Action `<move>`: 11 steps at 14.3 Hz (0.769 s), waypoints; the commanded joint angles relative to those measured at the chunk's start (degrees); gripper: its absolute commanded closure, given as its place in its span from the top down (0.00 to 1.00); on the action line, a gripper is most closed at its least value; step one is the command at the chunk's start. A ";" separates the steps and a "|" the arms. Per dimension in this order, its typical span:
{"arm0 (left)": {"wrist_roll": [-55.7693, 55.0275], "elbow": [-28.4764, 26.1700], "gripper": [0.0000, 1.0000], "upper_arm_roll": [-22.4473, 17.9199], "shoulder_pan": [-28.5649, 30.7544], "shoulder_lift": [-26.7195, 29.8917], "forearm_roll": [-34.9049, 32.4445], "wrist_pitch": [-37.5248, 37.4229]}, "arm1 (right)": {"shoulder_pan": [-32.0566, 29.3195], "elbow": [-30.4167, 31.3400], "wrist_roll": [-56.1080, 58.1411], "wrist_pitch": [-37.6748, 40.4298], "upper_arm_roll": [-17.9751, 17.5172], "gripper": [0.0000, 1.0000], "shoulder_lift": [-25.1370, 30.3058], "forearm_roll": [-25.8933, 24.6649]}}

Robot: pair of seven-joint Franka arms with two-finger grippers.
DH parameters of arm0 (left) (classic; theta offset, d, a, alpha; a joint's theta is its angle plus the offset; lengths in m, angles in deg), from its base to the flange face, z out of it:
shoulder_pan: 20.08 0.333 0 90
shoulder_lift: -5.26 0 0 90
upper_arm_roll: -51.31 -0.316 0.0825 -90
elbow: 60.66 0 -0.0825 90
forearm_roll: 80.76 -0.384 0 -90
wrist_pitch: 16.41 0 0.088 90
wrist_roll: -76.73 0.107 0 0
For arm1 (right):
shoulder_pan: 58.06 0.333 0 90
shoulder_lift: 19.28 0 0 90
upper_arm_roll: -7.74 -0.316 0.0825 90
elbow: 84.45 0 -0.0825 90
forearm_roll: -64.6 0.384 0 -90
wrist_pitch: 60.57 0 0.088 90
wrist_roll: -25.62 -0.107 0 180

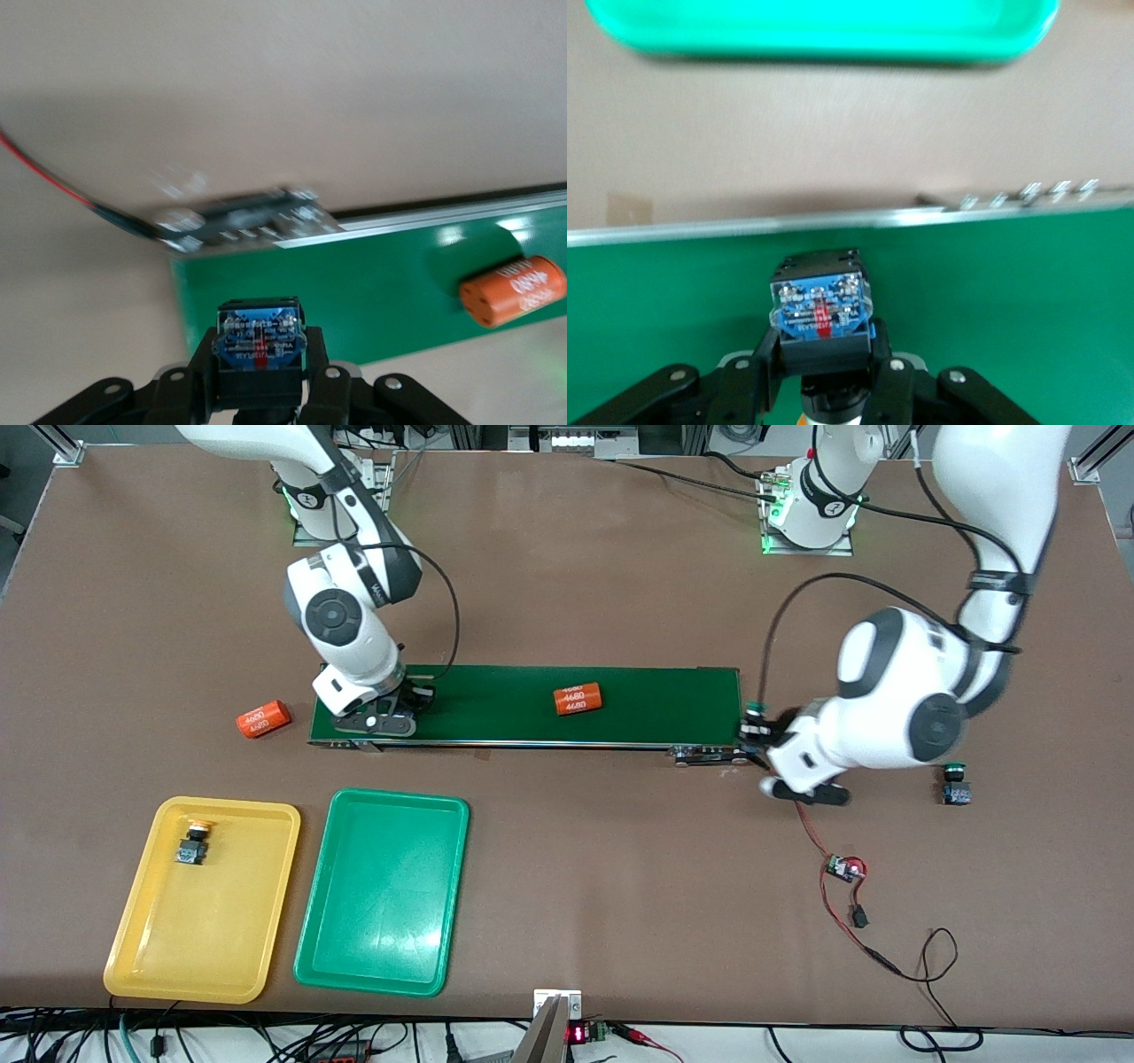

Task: Sort buttons by color to trays
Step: 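Place the button on the belt with the left gripper while the right gripper lifts, then carry the yellow-cap button over the yellow tray with the right gripper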

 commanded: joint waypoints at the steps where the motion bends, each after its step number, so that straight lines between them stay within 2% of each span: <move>1: -5.40 -2.43 0.38 3.14 -1.42 0.77 -2.29 0.79 | -2.36 -6.81 1.59 6.43 -0.26 0.28 1.37 -0.21; 6: -8.46 -11.65 0.38 6.13 -4.22 0.77 -2.30 16.76 | -8.33 -16.84 10.63 7.33 1.14 0.28 -1.61 -0.21; 8: -11.28 -12.36 0.38 6.13 -5.82 0.25 -2.39 20.03 | -8.87 -20.18 13.79 7.24 2.98 0.28 -4.42 -2.48; 11: -11.47 -12.45 0.40 6.13 -6.26 -0.63 -3.61 20.31 | -10.18 -24.75 16.17 6.89 4.66 0.28 -8.99 -7.06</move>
